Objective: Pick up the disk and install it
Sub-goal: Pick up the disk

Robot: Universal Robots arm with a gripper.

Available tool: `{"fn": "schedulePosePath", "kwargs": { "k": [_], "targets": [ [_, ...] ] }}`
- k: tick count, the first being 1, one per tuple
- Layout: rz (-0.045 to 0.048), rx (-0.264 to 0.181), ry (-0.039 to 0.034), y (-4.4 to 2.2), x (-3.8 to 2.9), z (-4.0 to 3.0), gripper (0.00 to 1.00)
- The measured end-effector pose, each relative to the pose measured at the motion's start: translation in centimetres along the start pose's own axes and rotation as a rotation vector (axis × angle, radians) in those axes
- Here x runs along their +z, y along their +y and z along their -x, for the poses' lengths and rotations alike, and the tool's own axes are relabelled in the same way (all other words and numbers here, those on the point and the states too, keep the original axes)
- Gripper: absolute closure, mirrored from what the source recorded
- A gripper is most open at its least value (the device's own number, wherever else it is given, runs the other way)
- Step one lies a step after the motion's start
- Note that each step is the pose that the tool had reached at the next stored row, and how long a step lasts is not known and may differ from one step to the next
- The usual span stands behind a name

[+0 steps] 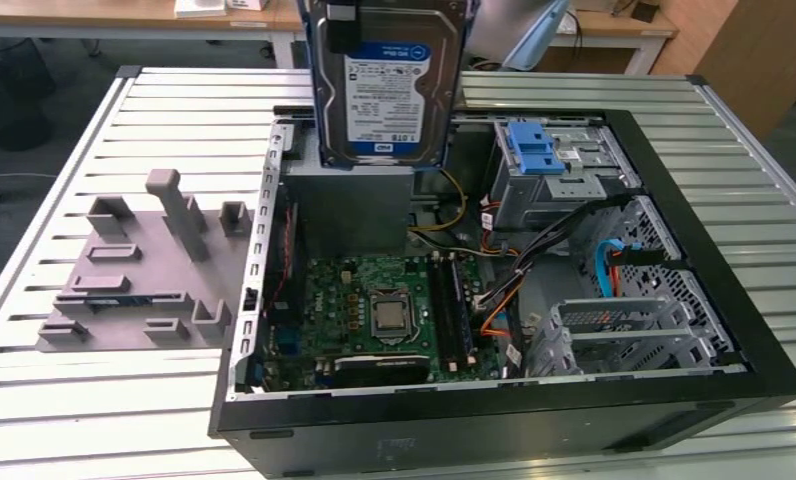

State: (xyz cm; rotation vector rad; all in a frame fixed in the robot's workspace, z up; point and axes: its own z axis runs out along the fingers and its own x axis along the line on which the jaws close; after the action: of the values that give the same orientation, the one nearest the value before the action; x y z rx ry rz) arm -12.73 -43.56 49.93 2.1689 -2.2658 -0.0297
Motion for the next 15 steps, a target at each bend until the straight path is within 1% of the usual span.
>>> {"fn": "schedulePosePath", "kwargs": {
  "k": [4,9,15],
  "targets": [
    [0.0002,0.000,0.0003,-0.37,0.06,0.01,0.64],
    [0.0001,0.000,0.0002,-1.52,0.14,0.05,0.64],
    [0.0001,0.000,0.0001,-2.62,0.19,0.09,0.64]
  ]
}}
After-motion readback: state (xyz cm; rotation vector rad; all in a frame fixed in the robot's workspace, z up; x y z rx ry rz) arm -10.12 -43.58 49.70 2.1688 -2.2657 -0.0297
